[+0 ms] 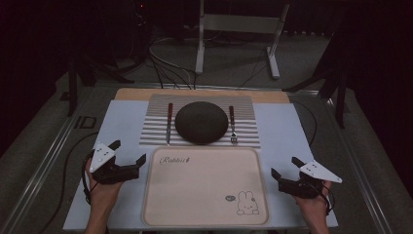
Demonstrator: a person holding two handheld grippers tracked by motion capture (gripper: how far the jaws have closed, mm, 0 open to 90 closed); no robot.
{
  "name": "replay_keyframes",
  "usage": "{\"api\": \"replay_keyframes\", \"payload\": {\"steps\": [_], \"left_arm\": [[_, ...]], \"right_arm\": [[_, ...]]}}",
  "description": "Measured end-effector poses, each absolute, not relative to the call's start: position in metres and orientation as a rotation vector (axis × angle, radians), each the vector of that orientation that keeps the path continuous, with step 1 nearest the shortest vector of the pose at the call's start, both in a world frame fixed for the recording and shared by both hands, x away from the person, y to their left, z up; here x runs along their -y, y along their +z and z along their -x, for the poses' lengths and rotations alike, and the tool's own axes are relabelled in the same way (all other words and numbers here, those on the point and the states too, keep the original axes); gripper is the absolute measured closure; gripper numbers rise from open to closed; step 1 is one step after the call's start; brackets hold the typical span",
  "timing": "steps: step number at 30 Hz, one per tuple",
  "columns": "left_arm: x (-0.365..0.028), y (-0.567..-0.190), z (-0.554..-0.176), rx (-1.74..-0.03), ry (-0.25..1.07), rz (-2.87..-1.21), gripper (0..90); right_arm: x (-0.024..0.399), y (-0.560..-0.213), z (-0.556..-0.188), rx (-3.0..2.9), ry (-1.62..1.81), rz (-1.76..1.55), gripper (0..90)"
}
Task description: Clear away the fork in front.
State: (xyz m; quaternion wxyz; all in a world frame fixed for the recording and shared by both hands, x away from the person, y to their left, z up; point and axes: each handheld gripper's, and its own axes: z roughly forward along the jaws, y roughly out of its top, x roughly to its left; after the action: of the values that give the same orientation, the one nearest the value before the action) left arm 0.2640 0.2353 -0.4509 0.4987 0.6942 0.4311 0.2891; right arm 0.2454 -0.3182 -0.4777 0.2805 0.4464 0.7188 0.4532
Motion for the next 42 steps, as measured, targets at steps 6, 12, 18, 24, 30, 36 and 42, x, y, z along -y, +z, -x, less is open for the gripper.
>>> {"api": "replay_keyframes", "payload": {"steps": [6, 12, 18, 24, 30, 36, 42], "left_arm": [[-0.235, -0.452, -0.265, -1.050, 0.700, -1.682, 0.2], [-0.235, -0.452, -0.266, -1.052, 0.697, -1.681, 0.2], [-0.234, -0.453, -0.268, -1.063, 0.696, -1.676, 0.2], [-0.234, -0.453, -0.267, -1.062, 0.703, -1.679, 0.2], [-0.237, -0.453, -0.266, -1.070, 0.705, -1.672, 0.2], [-0.236, -0.454, -0.267, -1.068, 0.705, -1.683, 0.2], [-0.234, -0.454, -0.267, -1.061, 0.705, -1.689, 0.2]], "right_arm": [[0.321, -0.479, -0.248, -1.916, 1.215, -1.222, 11.0], [0.321, -0.480, -0.252, -1.906, 1.216, -1.249, 11.0], [0.318, -0.481, -0.256, -1.909, 1.222, -1.253, 11.0], [0.311, -0.478, -0.260, -1.914, 1.220, -1.245, 11.0], [0.307, -0.469, -0.272, -1.909, 1.238, -1.272, 11.0], [0.304, -0.458, -0.284, -1.900, 1.249, -1.259, 11.1], [0.297, -0.454, -0.297, -1.923, 1.248, -1.263, 11.1]]}}
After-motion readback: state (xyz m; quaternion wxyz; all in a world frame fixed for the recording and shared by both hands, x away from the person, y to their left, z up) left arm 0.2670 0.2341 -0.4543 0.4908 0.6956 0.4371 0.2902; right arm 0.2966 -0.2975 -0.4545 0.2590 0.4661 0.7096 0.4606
